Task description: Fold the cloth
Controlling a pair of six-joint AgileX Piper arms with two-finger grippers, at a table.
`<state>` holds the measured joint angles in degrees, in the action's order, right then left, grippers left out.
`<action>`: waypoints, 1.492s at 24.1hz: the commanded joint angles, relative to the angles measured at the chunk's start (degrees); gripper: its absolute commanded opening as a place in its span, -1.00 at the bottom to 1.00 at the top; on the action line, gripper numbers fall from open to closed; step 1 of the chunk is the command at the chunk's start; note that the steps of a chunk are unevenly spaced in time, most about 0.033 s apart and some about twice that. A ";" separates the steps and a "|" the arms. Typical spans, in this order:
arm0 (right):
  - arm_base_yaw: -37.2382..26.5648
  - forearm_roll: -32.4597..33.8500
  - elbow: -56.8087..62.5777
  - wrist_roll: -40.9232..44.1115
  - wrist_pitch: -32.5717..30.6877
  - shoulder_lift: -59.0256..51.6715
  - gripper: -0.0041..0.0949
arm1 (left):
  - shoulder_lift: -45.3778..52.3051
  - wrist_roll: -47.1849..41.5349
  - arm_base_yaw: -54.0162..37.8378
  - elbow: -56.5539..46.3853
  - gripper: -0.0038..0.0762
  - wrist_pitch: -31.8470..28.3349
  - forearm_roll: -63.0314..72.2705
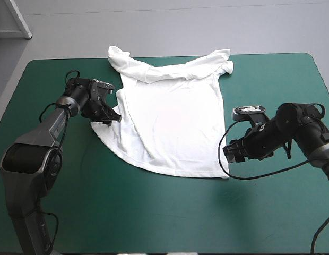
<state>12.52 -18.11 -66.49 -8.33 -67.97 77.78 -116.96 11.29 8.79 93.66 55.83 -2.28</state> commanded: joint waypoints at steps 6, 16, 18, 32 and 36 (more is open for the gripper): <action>14.88 8.16 -0.87 9.04 8.08 -1.72 0.30 | 0.57 0.25 0.06 -2.55 -0.84 6.15 0.62; 19.07 19.22 7.53 17.59 15.71 0.03 0.28 | 9.92 0.25 0.06 -2.93 -0.85 2.13 -0.33; 19.07 19.00 8.41 17.59 17.98 2.88 0.24 | 10.74 0.25 0.06 -2.93 -0.85 3.02 0.11; 19.19 15.64 8.96 15.08 22.42 14.35 -0.20 | 10.98 0.05 0.06 -2.93 -0.85 4.90 2.86; 19.19 16.08 8.96 14.18 26.55 14.35 -0.94 | 10.98 0.05 0.06 -2.93 -0.85 4.22 2.97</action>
<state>31.55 1.51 -57.48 6.95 -49.88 91.53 -109.60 11.74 8.79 89.48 61.22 0.00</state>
